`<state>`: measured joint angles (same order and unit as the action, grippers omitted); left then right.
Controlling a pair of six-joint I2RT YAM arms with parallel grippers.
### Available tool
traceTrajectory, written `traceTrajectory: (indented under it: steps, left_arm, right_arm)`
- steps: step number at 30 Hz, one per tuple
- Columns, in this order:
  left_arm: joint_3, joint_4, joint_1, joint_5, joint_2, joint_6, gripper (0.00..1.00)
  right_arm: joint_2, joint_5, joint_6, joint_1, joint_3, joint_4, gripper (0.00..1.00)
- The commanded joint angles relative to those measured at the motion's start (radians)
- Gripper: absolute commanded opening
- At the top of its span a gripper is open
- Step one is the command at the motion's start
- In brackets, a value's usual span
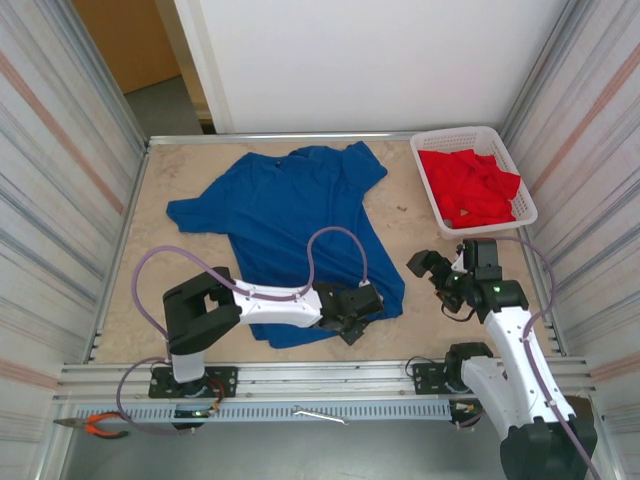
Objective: Fold the inside-out t-shirt
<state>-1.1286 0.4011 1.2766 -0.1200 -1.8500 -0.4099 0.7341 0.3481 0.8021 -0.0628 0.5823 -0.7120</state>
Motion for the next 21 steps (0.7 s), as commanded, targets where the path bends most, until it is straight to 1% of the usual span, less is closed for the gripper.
traceTrajectory:
  steps: [1, 5, 7, 11, 13, 16, 18, 21]
  left_arm:
    - [-0.001, 0.007, 0.006, -0.029, -0.009, -0.002, 0.00]
    - [-0.003, 0.020, -0.003, -0.047, 0.047, 0.000, 0.00]
    - [-0.001, 0.025, -0.013, -0.047, 0.094, -0.003, 0.00]
    - [-0.001, 0.034, -0.043, -0.010, 0.197, 0.009, 0.00]
    - [-0.007, 0.046, -0.055, 0.001, 0.236, 0.019, 0.00]
    - [-0.014, 0.068, -0.067, -0.001, 0.277, 0.032, 0.00]
    - [-0.013, 0.070, -0.076, 0.006, 0.299, 0.037, 0.00]
    - [-0.013, 0.077, -0.085, 0.013, 0.311, 0.044, 0.00]
  right_arm:
    - [-0.036, 0.041, -0.007, 0.009, -0.016, -0.009, 0.98]
    - [-0.071, 0.077, -0.001, 0.009, -0.022, -0.003, 0.90]
    - [-0.086, 0.114, 0.002, 0.009, -0.024, 0.001, 0.84]
    - [-0.120, 0.183, 0.037, 0.005, -0.051, 0.016, 0.76]
    - [-0.144, 0.208, 0.073, -0.012, -0.074, 0.031, 0.75]
    - [-0.186, 0.188, 0.145, -0.077, -0.097, 0.051, 0.76]
    - [-0.215, 0.142, 0.213, -0.160, -0.111, 0.078, 0.80]
    - [-0.231, 0.035, 0.294, -0.308, -0.123, 0.110, 0.84]
